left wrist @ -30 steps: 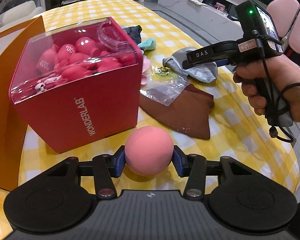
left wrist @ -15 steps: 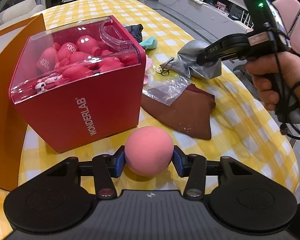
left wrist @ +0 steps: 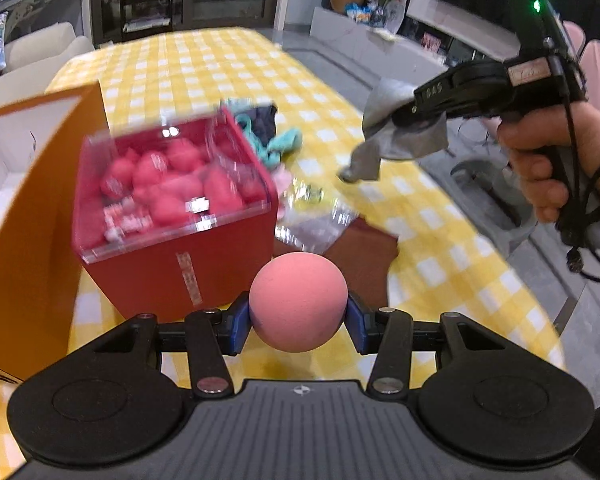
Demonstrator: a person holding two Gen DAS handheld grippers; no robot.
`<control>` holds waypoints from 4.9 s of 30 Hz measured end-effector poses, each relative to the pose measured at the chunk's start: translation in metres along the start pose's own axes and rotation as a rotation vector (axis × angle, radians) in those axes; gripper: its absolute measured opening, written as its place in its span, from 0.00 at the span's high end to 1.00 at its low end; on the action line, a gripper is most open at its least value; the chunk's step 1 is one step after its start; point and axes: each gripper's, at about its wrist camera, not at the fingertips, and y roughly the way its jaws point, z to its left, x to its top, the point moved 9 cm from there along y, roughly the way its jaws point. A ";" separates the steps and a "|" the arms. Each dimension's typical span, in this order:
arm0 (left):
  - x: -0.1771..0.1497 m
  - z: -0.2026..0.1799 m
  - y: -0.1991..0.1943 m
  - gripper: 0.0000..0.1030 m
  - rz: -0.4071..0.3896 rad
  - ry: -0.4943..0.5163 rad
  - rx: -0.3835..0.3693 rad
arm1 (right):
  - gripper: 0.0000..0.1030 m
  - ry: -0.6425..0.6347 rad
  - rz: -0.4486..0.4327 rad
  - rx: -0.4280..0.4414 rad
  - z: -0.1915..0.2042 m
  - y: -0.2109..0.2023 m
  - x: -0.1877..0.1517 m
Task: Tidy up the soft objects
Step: 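Carry the ball in the left tool and cap in the right tool over the orange box, then open the left tool to drop the ball while the right tool drops the cap into the box, then lift both open tools away from the orange box, then move both open tools over the teal plush backpack and dark cloths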
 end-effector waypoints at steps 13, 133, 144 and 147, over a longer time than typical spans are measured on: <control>0.073 0.076 -0.083 0.47 -0.160 -0.139 0.065 | 1.00 -0.064 -0.101 0.087 0.080 -0.062 0.053; 0.080 0.204 -0.056 0.23 -0.074 -0.239 0.414 | 0.51 -0.098 -0.110 0.222 0.197 -0.032 0.060; 0.086 0.173 -0.042 0.22 -0.090 -0.201 0.364 | 0.50 -0.063 -0.092 0.148 0.143 -0.024 0.049; 0.089 0.160 -0.037 0.22 -0.100 -0.180 0.344 | 0.50 -0.059 -0.084 0.129 0.126 -0.021 0.046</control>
